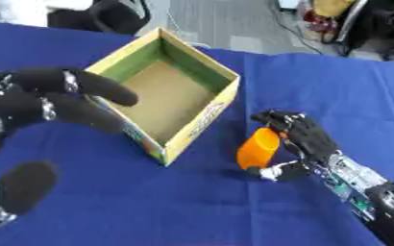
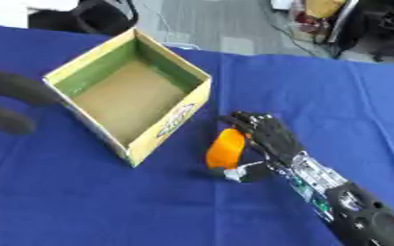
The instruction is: Pick up objects on the table and place them in the box.
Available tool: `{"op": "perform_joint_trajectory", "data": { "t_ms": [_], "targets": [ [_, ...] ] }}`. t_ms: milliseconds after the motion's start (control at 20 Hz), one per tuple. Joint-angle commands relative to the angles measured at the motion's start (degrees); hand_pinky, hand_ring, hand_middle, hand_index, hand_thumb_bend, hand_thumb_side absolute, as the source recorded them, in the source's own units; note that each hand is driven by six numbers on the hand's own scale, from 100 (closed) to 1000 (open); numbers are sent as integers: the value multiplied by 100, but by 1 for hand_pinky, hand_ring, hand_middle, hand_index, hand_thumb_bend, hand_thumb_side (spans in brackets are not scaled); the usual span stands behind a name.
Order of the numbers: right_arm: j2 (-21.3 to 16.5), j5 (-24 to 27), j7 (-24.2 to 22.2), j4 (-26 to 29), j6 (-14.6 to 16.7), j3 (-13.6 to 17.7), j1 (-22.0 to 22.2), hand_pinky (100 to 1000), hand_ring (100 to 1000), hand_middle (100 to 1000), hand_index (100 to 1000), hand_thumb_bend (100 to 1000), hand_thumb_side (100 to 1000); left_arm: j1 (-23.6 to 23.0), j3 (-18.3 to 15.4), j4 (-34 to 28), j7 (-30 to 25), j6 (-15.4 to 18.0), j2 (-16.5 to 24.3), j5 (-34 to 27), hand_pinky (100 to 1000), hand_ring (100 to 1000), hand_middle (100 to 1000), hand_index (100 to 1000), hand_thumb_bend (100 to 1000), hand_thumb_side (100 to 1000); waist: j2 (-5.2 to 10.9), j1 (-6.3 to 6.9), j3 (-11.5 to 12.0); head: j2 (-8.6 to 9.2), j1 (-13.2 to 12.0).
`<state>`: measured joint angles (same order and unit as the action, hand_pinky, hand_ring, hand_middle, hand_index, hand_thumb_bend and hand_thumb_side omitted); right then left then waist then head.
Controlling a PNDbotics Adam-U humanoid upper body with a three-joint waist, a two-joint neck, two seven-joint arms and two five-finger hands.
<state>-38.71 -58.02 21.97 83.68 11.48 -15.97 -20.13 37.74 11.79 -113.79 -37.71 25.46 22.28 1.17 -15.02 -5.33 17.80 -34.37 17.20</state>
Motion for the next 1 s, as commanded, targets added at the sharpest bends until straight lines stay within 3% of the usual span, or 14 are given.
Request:
{"op": "perform_joint_trajectory", "data": {
  "t_ms": [50,200,250,550,700,800,850,900,950,1000],
  "targets": [
    [-106,55,-68,64,-33,19,-119,241,569,721,909,702,1000,145,-47,-80,-1426,1403,2,-40,841,816,835,833,100,966,79,18,26,103,22],
    [-112,122,-44,64,-32,24,-167,169,519,674,860,696,1000,188,-40,-80,-1426,1390,-25,-59,841,816,835,833,100,964,64,8,61,136,34],
    [-108,166,3,84,-14,26,-181,100,475,627,805,690,1000,202,-35,-80,-1426,1386,-32,-66,841,816,835,833,100,964,60,1,70,141,36],
    [-92,567,348,101,113,26,-224,100,342,498,618,689,1000,244,-10,-80,-1426,1365,-52,-80,841,816,835,833,100,962,52,-22,97,155,32],
    [-120,731,521,162,199,25,-253,100,246,388,478,673,1000,251,-7,-80,-1426,1359,-54,-81,841,816,835,833,100,962,54,-26,101,169,31],
    [-139,728,615,209,259,20,-261,100,118,244,302,628,1000,252,-8,-80,-1426,1358,-54,-71,841,816,835,834,100,962,57,-27,102,176,34],
    [-139,708,651,225,286,15,-261,100,100,187,259,607,1000,252,-11,-80,-1426,1358,-54,-64,841,815,835,834,100,961,59,-27,102,177,33],
    [-137,684,678,230,305,11,-259,100,100,187,259,607,1000,253,-13,-80,-1426,1359,-54,-59,841,815,835,834,100,961,59,-27,101,177,32],
    [-132,644,690,229,326,0,-257,100,100,100,199,568,1000,254,-11,-80,-1426,1360,-55,-57,841,813,835,834,100,962,60,-26,100,178,28],
    [-118,597,695,219,339,-8,-257,100,100,100,195,566,1000,254,-9,-80,-1426,1362,-55,-55,841,813,834,834,100,962,60,-25,99,179,25]
  ]
}}
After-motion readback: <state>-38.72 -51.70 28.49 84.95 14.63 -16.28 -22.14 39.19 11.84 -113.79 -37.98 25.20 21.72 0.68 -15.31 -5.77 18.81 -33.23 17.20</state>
